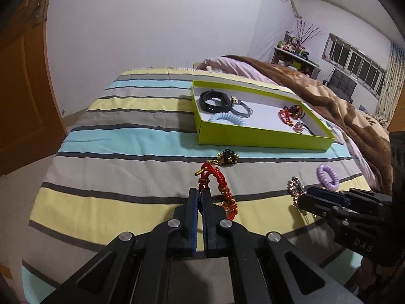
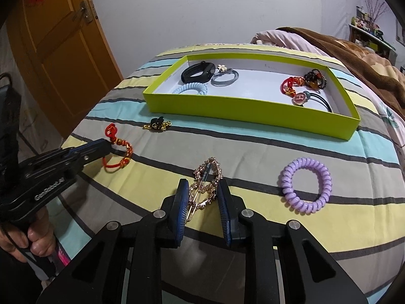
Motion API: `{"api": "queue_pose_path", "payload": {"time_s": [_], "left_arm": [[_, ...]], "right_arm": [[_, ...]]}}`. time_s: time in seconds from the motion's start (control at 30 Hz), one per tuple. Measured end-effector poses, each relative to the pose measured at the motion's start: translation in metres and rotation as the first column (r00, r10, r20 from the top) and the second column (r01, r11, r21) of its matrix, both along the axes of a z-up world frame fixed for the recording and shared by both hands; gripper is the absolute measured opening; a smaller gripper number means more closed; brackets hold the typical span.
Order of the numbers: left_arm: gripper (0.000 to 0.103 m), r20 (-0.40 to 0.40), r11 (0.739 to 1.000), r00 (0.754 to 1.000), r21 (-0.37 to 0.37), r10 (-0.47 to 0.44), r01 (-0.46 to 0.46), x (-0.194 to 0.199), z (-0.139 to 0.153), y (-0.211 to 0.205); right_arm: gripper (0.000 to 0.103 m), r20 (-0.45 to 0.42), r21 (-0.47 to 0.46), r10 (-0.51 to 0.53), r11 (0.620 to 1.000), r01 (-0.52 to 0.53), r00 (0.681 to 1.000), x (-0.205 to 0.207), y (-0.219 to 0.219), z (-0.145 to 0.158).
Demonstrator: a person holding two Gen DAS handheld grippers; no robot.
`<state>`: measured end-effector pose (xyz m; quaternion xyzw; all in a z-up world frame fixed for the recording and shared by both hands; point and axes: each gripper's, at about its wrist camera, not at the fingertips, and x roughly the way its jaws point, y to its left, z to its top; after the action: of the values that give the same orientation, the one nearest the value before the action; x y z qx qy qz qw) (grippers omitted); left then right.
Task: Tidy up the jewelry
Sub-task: 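Carry the red bracelet and rose-gold clip into the green box and open both tools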
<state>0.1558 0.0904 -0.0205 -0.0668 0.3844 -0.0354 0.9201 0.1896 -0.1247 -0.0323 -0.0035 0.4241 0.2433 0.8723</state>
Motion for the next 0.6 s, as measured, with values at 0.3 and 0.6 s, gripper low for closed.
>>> {"api": "queue_pose_path", "payload": {"time_s": [0.3, 0.6], "left_arm": [[0.002, 0.023, 1.0, 1.0, -0.012, -0.013, 0.014, -0.018, 0.008, -0.006], [0.002, 0.043, 1.0, 0.999, -0.002, -0.028, 0.028, -0.027, 0.02, -0.018]], "right_arm": [[0.024, 0.012, 0.025, -0.007, 1.0, 0.007, 1.0, -0.007, -0.01, 0.004], [0.024, 0.044, 0.072, -0.028, 0.997, 0.024, 0.999, -0.017, -0.027, 0.018]]}}
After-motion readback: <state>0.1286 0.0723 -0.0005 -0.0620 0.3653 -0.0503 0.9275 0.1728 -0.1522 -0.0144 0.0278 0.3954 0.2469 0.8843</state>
